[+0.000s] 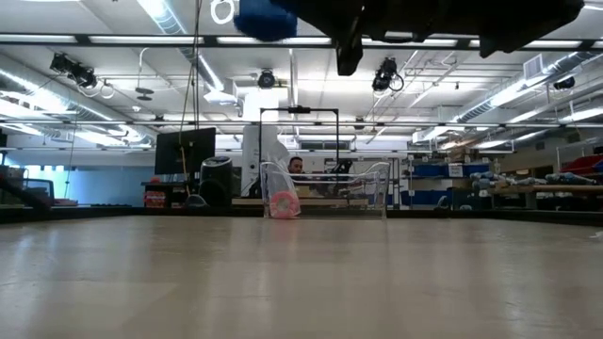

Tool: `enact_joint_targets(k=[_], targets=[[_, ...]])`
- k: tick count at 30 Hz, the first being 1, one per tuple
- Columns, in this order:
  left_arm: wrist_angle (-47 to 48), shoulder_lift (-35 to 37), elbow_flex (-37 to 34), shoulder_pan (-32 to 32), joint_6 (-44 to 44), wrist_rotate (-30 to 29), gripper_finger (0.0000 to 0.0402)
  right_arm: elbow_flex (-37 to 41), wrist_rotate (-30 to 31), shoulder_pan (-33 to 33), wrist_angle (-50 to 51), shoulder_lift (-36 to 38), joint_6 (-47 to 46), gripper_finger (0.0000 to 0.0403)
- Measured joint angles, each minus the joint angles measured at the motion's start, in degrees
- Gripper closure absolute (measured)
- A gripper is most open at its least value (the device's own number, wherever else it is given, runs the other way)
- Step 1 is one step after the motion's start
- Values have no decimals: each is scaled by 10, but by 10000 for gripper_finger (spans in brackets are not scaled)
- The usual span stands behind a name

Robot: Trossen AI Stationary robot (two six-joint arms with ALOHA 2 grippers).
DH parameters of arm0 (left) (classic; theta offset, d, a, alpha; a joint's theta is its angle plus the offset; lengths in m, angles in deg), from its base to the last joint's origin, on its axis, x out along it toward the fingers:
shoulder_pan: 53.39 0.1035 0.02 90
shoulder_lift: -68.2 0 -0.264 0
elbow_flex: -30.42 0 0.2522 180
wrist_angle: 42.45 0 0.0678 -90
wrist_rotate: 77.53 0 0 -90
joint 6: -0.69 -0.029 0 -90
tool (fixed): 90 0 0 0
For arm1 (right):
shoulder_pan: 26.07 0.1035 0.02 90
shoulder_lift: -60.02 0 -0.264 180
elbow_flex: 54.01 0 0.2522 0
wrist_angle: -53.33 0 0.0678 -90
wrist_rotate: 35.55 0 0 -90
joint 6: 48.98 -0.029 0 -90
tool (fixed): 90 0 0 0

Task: Roll bandage
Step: Roll the blue bandage

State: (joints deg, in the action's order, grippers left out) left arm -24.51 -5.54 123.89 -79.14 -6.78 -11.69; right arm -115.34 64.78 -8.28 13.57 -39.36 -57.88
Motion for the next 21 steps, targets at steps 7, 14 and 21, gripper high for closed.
enact_joint_targets(k=[7,14,21], targets=[[36,16,3,0,-42,-53,385,0,-46,13,10,1,-1,393],[95,42,-8,0,-43,-140,384,0,-59,63,10,10,0,398],[73,99,-102,8,-39,-183,384,0,-60,100,9,25,16,400]])
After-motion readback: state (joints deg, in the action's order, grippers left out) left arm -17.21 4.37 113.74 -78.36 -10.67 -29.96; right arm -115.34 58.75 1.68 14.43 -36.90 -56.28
